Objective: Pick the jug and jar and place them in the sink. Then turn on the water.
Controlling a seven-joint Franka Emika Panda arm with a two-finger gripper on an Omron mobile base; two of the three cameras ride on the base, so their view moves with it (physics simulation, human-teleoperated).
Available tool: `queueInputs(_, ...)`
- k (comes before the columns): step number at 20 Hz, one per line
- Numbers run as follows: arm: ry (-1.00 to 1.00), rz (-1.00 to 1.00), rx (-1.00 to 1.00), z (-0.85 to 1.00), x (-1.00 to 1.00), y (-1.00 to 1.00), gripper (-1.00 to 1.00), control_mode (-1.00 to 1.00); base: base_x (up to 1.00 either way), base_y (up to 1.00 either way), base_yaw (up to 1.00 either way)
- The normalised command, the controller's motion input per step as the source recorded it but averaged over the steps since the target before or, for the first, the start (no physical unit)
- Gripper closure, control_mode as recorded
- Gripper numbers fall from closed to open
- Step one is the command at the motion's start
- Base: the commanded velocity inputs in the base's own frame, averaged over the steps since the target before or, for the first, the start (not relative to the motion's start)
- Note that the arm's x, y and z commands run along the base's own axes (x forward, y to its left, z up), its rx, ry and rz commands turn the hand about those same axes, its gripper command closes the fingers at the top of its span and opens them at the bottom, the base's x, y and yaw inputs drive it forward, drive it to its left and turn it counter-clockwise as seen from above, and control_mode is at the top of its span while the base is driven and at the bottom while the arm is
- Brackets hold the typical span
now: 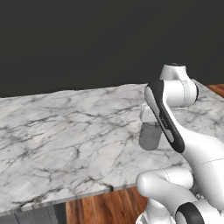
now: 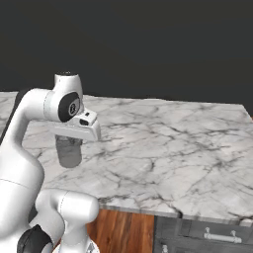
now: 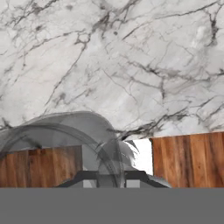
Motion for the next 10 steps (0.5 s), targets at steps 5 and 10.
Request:
queueInputs(5,0.00,0.00,0.00,0.41,-0.04,0.00,1.00,-1.00,0.00,0.00,0.00)
queueInputs(10,0.00,-0.02,0.00,0.37,-0.18,0.00,1.00,-1.00,0.00,0.00,0.00)
